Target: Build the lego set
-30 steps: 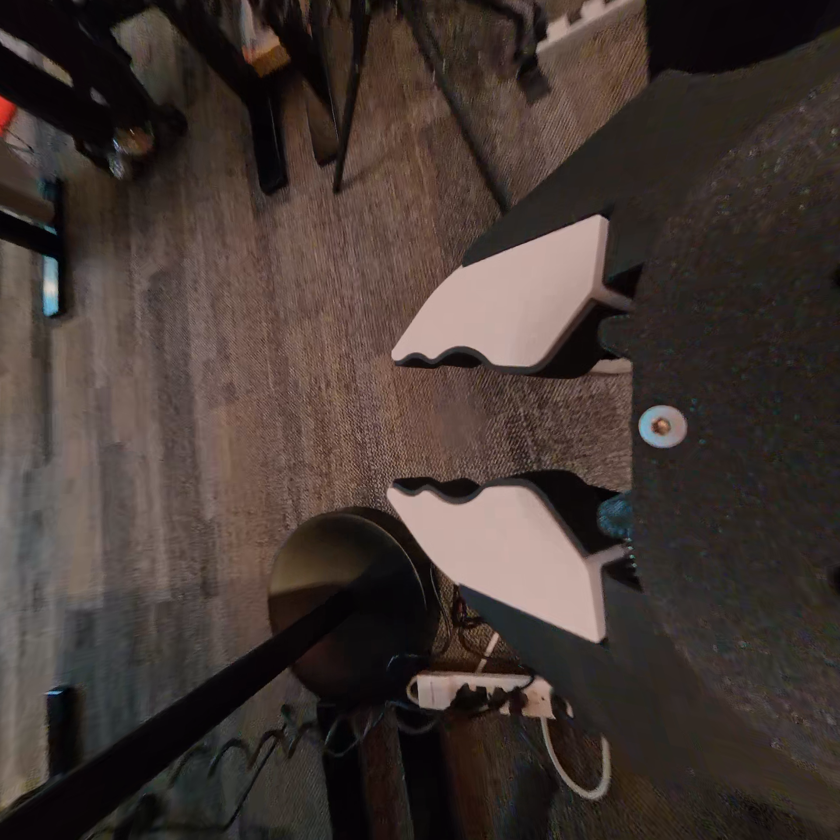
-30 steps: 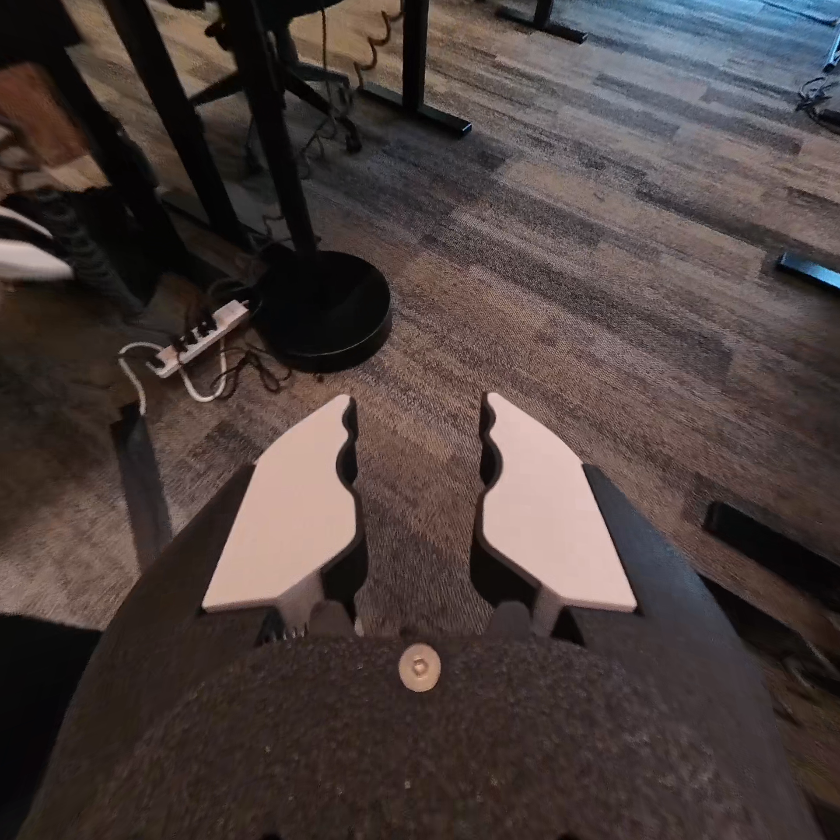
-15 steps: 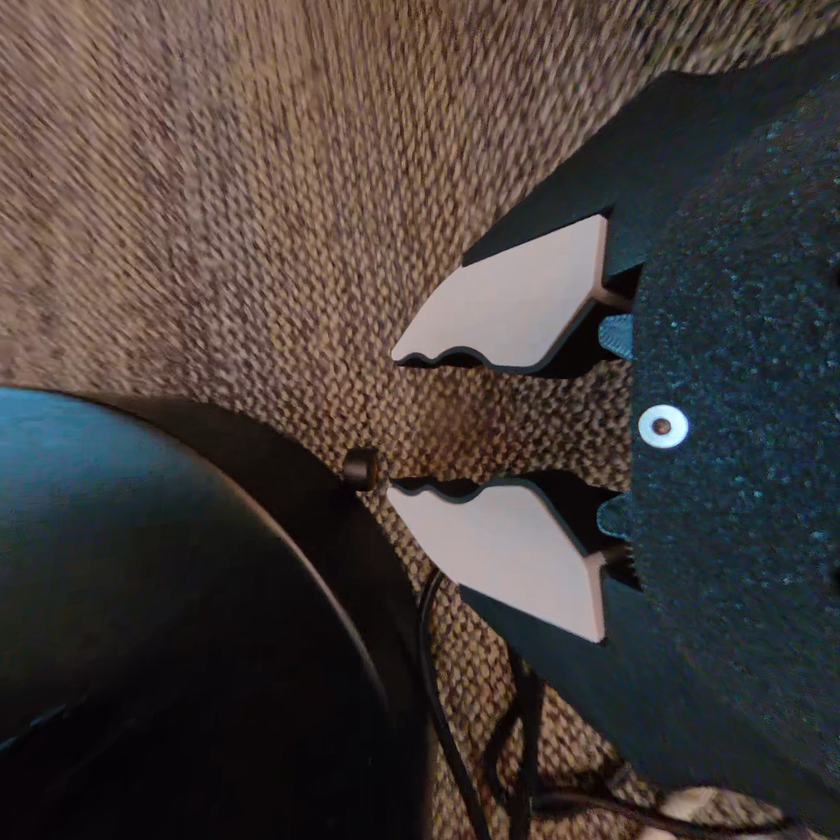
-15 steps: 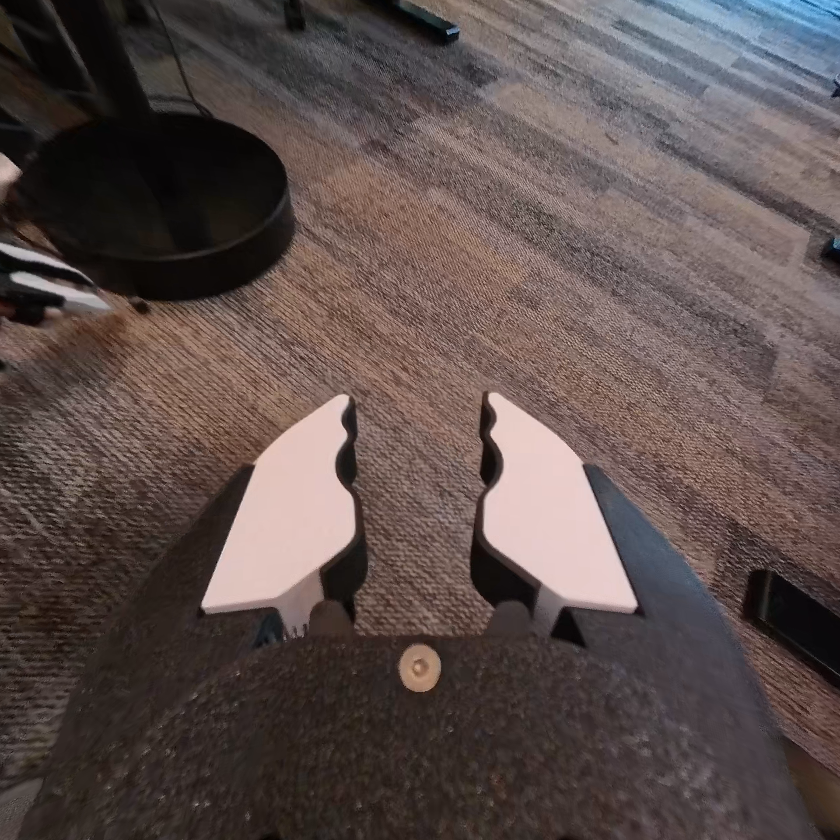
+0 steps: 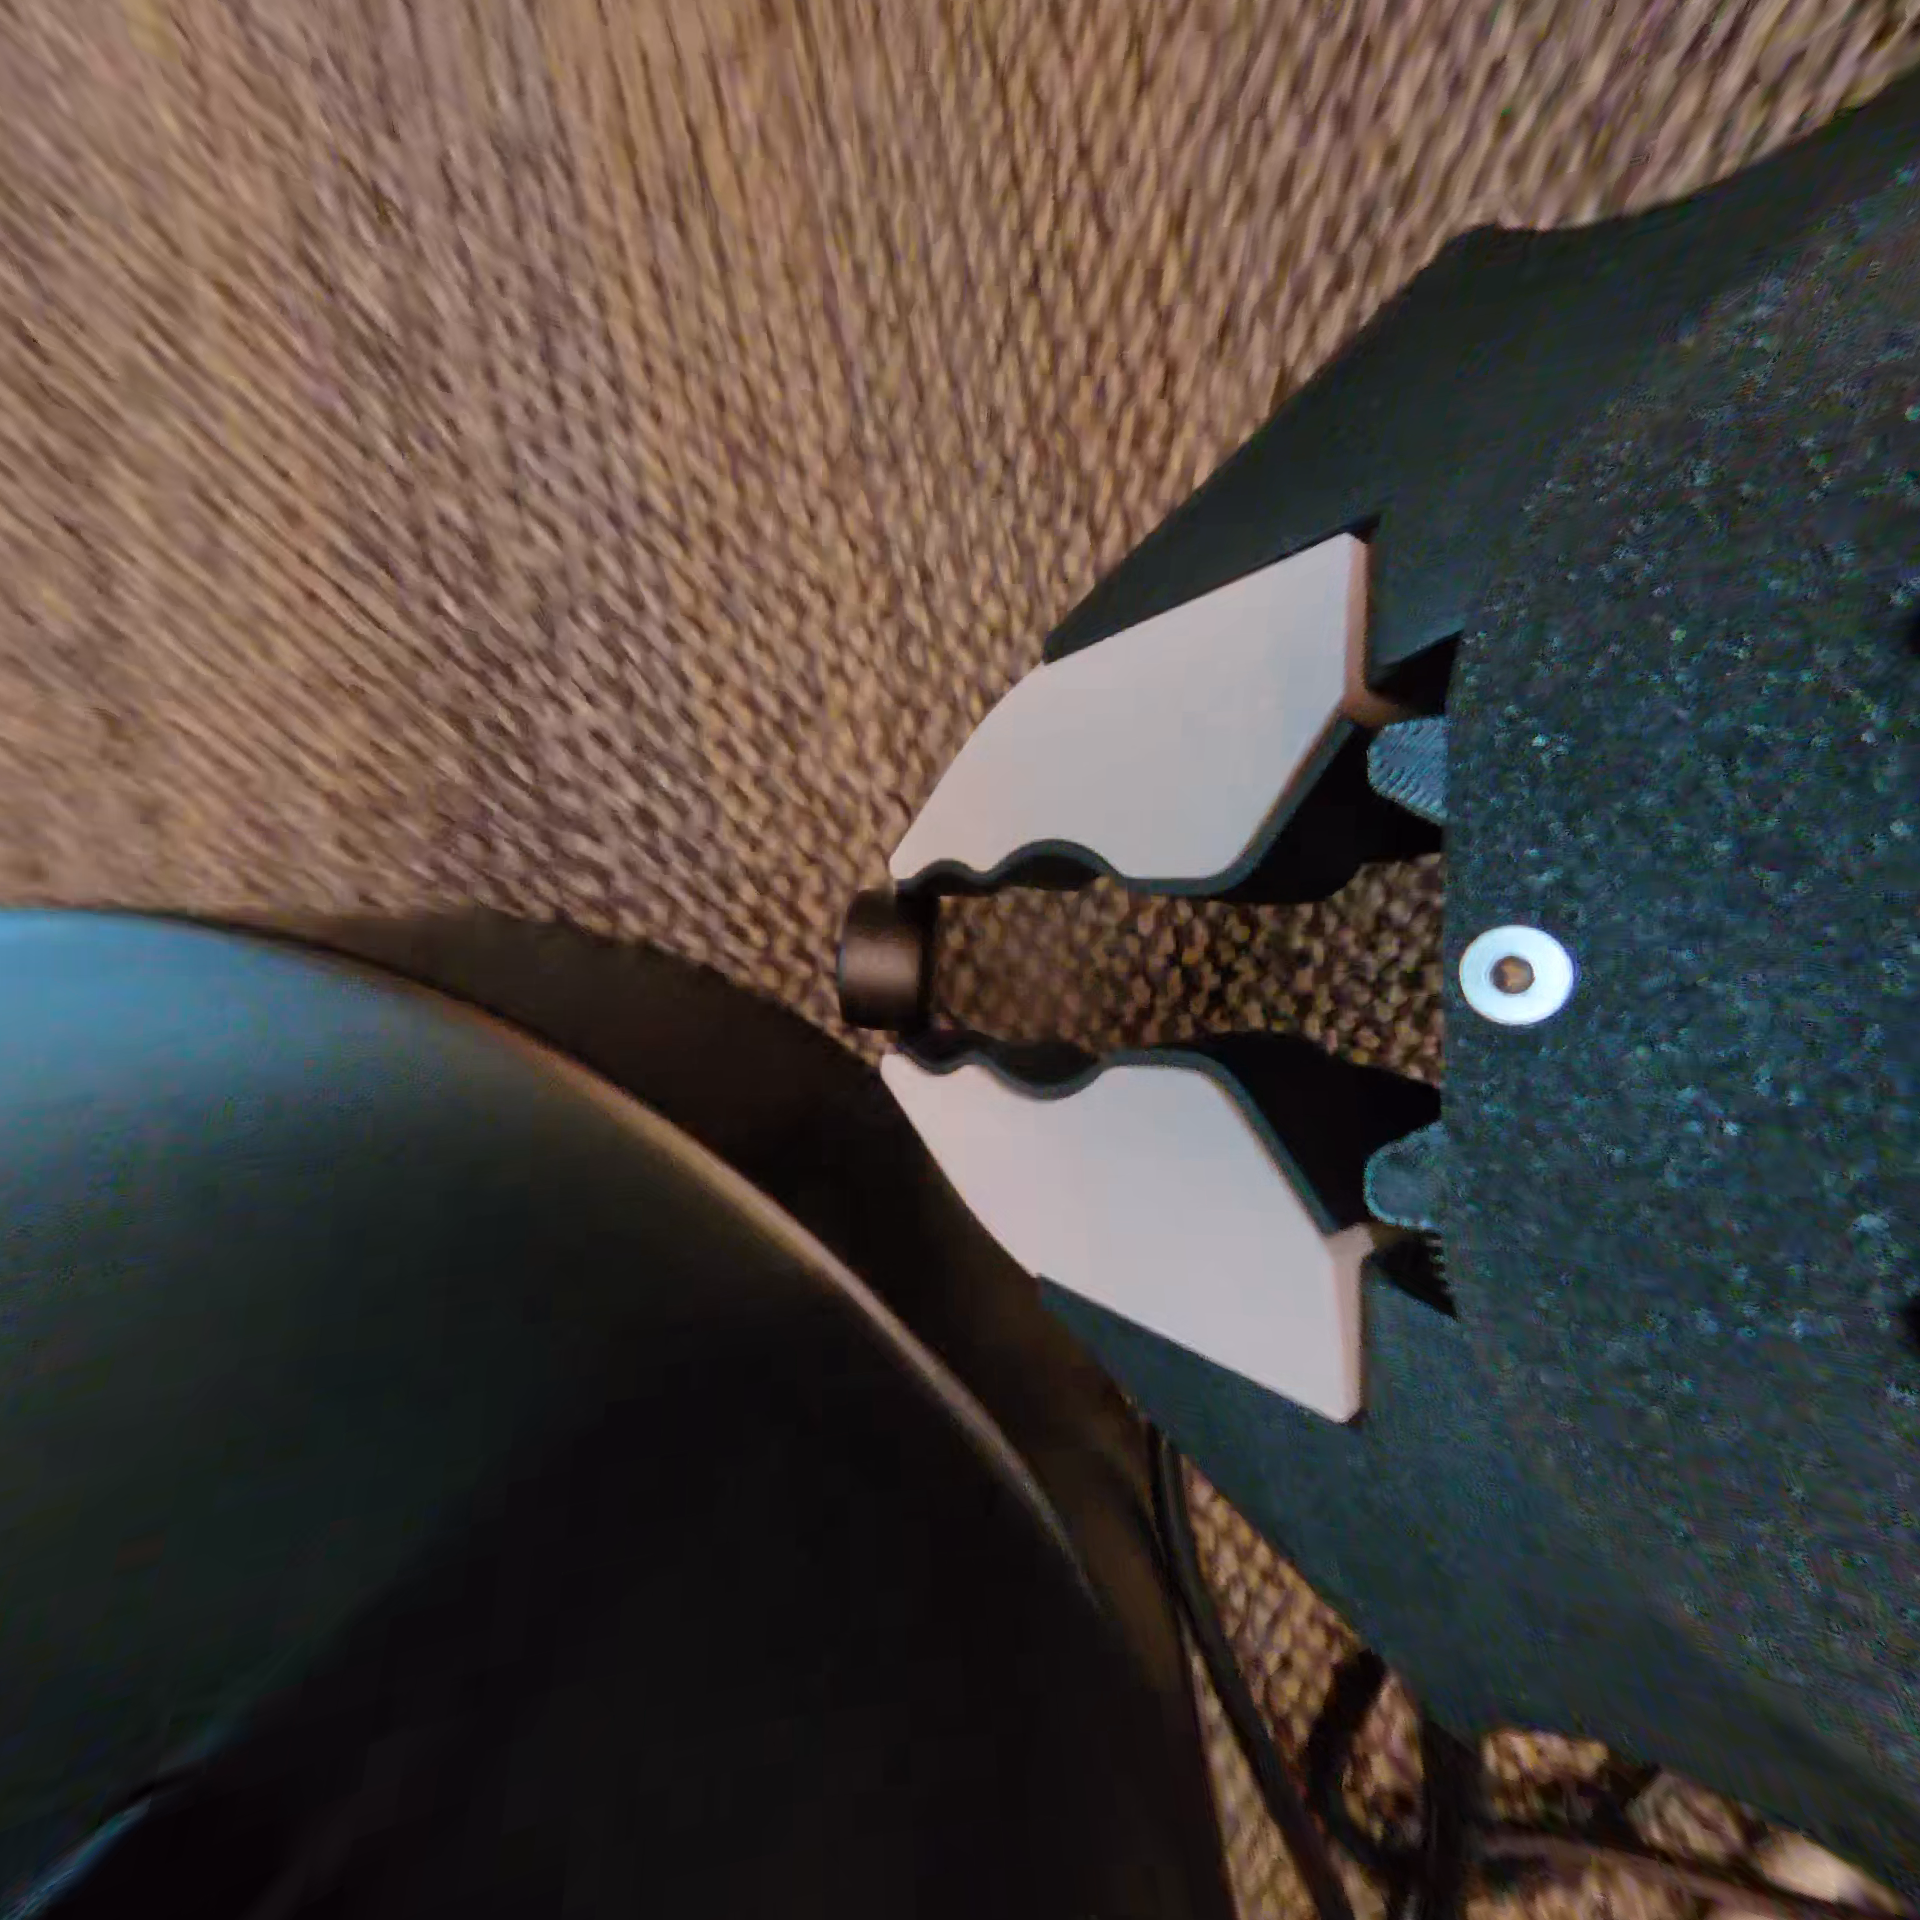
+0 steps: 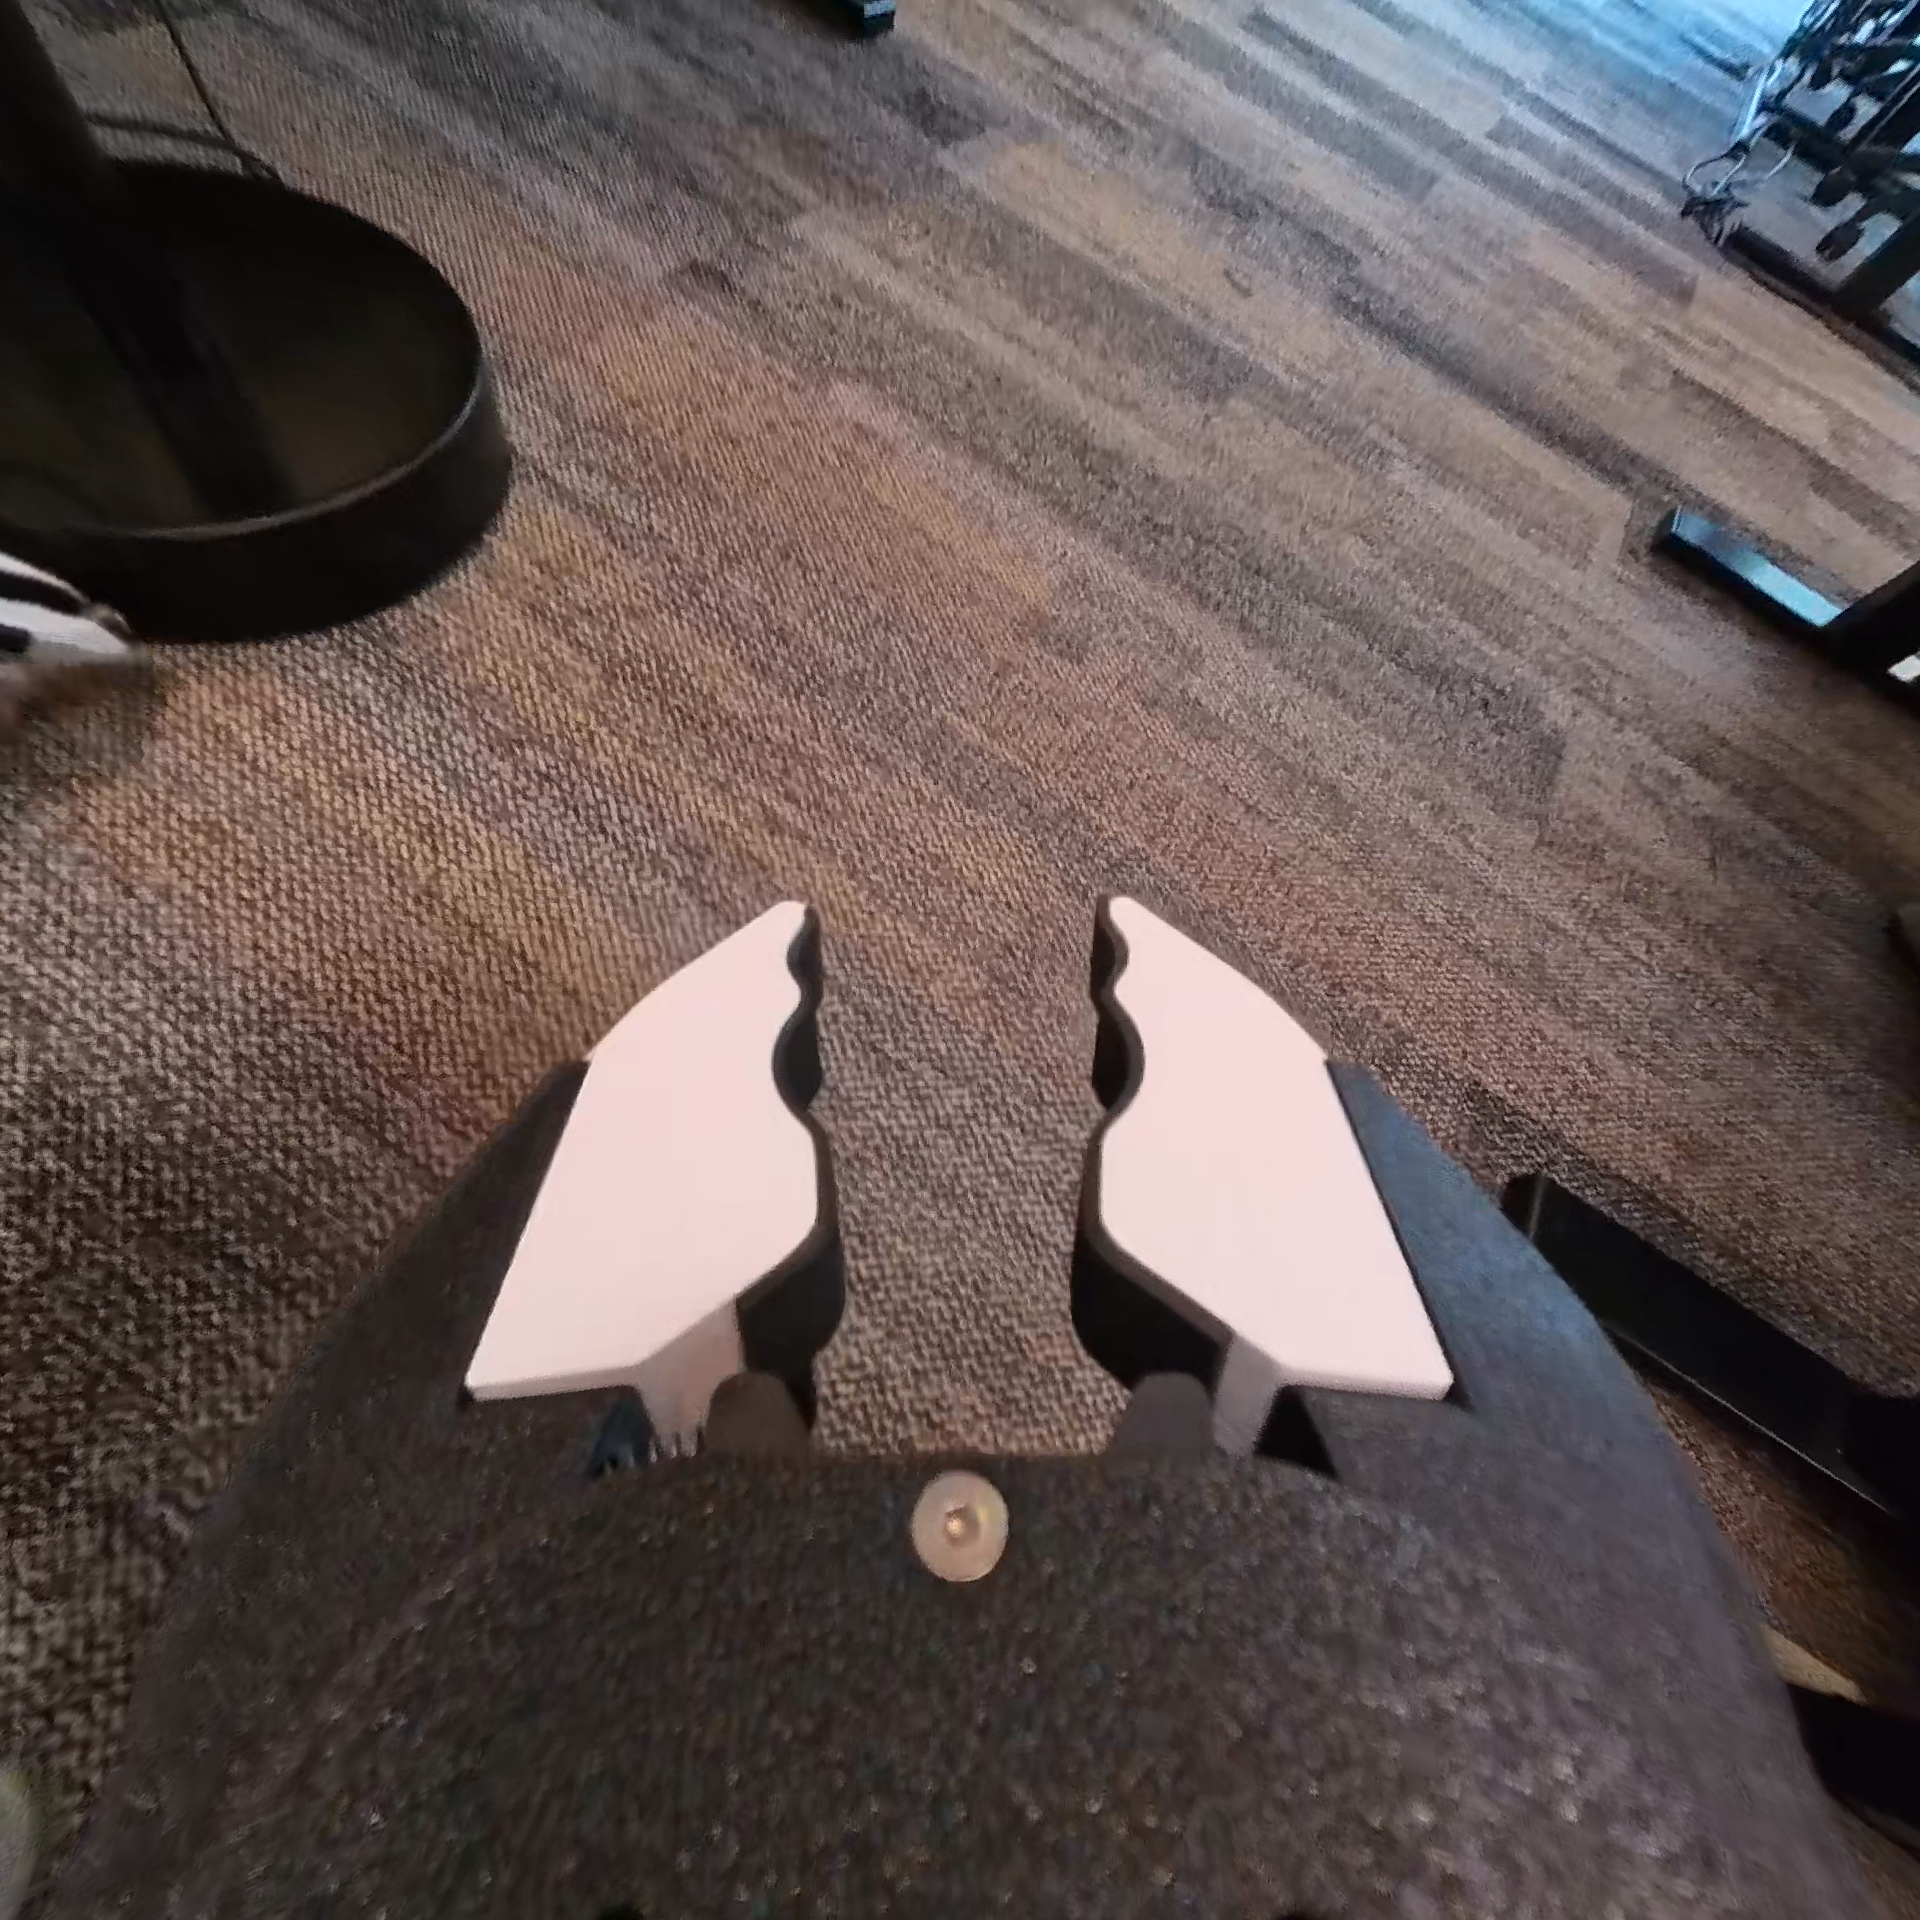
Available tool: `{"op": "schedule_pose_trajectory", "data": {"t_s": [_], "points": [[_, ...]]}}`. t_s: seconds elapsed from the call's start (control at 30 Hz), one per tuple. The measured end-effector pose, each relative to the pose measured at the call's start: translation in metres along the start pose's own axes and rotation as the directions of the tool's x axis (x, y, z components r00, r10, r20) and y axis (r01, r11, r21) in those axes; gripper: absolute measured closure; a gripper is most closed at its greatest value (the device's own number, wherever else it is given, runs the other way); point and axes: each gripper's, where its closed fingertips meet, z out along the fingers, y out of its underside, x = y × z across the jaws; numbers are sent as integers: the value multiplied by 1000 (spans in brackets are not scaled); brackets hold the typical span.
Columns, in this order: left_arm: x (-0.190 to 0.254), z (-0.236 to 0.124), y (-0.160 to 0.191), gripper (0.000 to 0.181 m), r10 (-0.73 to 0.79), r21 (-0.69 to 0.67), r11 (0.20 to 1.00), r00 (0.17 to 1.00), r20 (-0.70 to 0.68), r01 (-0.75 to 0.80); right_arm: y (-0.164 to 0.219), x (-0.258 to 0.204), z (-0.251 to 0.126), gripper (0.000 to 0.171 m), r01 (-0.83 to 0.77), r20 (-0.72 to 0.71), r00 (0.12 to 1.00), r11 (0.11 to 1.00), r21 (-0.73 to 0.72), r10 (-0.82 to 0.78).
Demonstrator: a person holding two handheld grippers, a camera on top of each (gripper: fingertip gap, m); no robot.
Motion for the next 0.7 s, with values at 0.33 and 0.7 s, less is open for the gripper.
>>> {"op": "schedule_pose_trajectory", "data": {"t_s": [0.33, 0.7], "points": [[125, -362, -278, 156, 185, 351, 928, 972, -144, -125, -201, -28, -157, 121, -202, 78, 977, 976, 81, 196], [352, -731, -372, 156, 530, 403, 830, 767, -362, -384, -314, -44, -485, 121, -482, -83, 870, 874, 57, 486]]}}
